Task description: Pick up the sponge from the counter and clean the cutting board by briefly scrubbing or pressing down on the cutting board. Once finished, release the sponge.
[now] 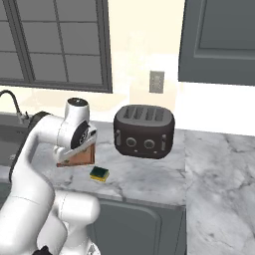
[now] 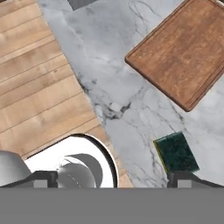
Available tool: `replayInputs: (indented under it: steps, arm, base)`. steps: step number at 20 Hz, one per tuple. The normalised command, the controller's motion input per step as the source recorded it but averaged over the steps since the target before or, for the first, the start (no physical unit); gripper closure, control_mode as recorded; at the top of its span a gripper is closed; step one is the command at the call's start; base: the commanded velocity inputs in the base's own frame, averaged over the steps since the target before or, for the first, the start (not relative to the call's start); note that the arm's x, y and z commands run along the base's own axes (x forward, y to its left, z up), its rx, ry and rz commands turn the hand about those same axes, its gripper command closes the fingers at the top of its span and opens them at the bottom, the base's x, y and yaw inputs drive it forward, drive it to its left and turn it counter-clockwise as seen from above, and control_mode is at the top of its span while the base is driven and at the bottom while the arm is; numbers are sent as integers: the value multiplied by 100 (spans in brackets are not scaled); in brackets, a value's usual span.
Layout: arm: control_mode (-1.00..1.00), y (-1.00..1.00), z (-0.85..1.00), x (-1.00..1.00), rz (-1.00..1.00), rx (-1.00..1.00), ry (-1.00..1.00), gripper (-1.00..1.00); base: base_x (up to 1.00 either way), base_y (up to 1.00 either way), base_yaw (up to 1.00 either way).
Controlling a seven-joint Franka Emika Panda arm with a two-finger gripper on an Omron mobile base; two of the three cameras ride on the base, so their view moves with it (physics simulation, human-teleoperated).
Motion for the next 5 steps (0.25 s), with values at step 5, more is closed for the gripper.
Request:
replayInputs:
  steps: [5]
  arm:
    - [-100, 2, 54, -28, -18, 0, -2, -100]
  base:
    - [0, 0, 0]
